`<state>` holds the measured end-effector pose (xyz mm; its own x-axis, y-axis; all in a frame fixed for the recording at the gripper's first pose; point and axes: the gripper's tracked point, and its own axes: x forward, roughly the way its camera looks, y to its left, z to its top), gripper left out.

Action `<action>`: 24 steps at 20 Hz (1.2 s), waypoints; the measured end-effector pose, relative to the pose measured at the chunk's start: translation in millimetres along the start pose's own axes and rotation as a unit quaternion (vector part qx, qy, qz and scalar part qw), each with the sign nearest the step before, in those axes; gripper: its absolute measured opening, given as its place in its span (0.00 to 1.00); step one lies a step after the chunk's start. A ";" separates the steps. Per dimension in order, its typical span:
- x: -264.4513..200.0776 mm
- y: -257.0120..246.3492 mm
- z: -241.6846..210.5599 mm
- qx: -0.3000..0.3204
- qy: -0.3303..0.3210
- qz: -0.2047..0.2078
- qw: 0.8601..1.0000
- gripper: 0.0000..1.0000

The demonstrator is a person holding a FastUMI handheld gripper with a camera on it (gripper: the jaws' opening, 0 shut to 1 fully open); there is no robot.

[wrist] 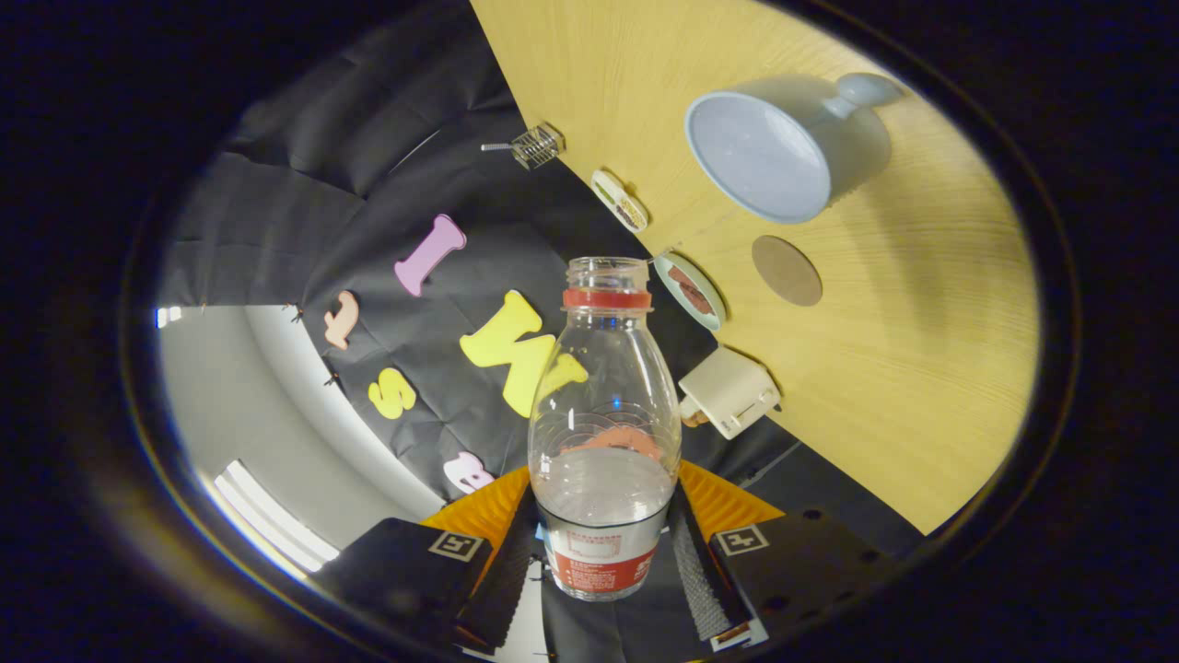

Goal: Take the bottle from table, then pour the juice into the cup, finally place the bottle on the coaster

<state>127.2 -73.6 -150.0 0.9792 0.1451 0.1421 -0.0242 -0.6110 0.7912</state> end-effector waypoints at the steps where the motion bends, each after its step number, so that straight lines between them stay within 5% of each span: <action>1: 0.6 0.2 0.2 0.000 -0.002 0.000 1.000 0.76; 8: -8.1 -3.9 5.0 -0.020 -0.009 -0.011 1.000 0.76; 12: -10.0 -11.3 7.0 -0.094 -0.014 -0.041 0.995 0.76; 18: -14.6 -15.1 7.3 -0.262 -0.017 -0.090 0.961 0.76; 24: -14.2 -8.4 1.7 -0.423 -0.018 -0.132 0.896 0.77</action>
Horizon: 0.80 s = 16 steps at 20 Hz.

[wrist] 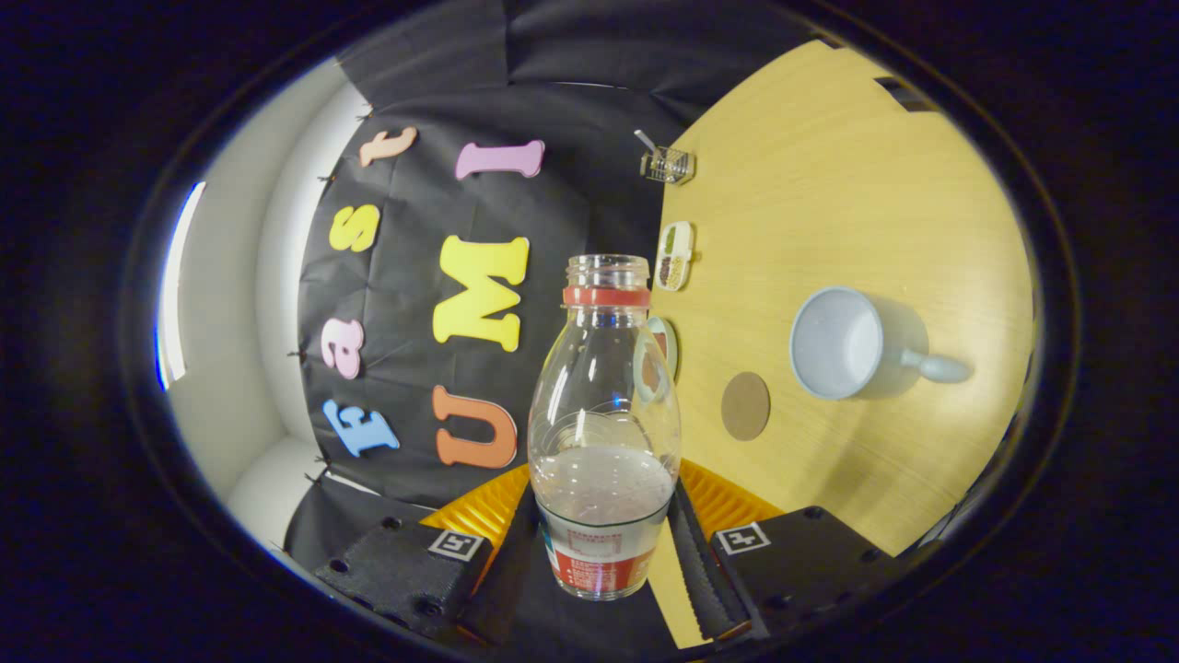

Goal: Take the bottle from table, then pour the juice into the cup, finally place the bottle on the coaster

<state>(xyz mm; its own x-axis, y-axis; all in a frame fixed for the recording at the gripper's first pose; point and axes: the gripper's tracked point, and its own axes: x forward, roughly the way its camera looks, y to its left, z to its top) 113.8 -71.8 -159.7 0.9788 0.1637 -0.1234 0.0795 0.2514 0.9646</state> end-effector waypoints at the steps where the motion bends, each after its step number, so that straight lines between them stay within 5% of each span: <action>1: -0.2 5.4 1.2 -0.035 0.000 -0.001 0.999 0.77; 4: 2.5 17.1 0.4 -0.155 0.011 -0.017 0.988 0.77; 9: -0.5 47.6 -3.4 -0.320 0.012 -0.016 0.947 0.77; 16: 19.1 80.1 -0.2 -0.515 -0.013 -0.013 0.857 0.78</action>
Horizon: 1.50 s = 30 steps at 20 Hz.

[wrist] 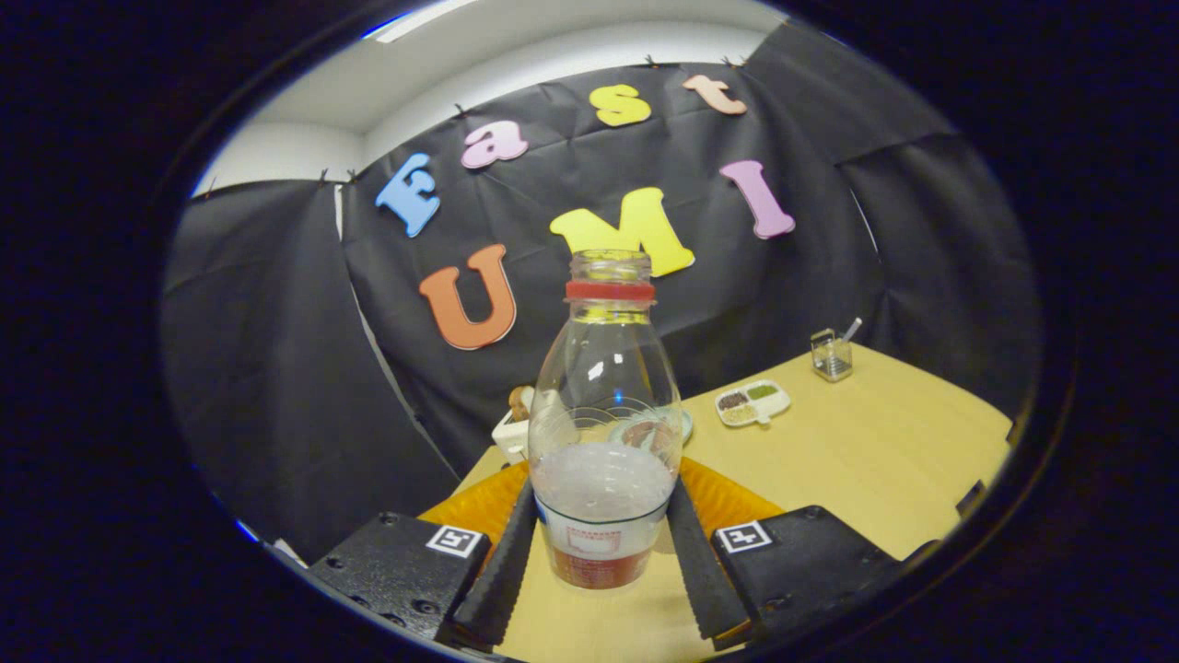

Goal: Take the bottle from table, then pour the juice into the cup, finally place the bottle on the coaster

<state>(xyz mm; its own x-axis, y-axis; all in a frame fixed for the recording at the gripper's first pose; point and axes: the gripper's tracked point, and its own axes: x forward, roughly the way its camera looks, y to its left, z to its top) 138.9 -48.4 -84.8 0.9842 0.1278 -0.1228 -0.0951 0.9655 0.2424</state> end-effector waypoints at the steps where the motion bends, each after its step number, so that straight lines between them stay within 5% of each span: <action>1: 4.2 1.6 1.4 -0.024 -0.007 0.000 1.000 0.78; 6: 34.4 -9.1 -6.3 -0.080 -0.034 -0.006 0.996 0.78; 18: 148.4 -52.8 -117.4 -0.137 0.009 -0.038 0.990 0.79; 30: 178.7 -59.0 -152.1 -0.160 -0.012 -0.057 0.985 0.82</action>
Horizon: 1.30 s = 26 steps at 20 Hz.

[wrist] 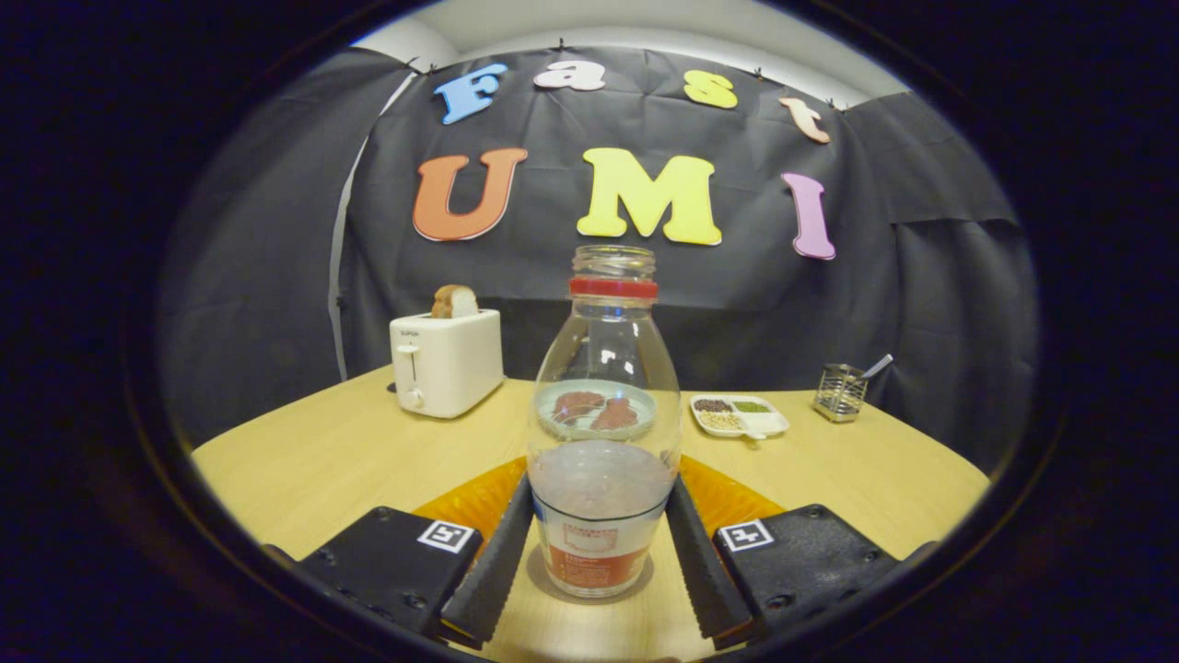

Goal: Take the bottle from table, then pour the juice into the cup, finally place the bottle on the coaster

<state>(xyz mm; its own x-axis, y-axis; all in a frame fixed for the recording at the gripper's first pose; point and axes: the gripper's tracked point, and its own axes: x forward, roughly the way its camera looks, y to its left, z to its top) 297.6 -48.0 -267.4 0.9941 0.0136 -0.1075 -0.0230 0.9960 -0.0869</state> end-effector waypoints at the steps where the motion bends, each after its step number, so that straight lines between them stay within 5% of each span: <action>1: 1.8 -0.7 -2.1 -0.008 0.002 -0.003 1.000 0.84; 8: -8.1 7.6 -2.5 0.006 0.003 0.014 1.000 0.91; 10: -14.3 8.2 -1.8 0.007 0.003 0.014 1.000 1.00; 26: -97.5 -4.1 77.8 0.033 -0.025 0.022 0.999 1.00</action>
<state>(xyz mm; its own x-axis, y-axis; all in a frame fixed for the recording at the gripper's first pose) 209.0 -46.5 -179.6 0.9964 0.0609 -0.0593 -0.0620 0.9979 -0.0178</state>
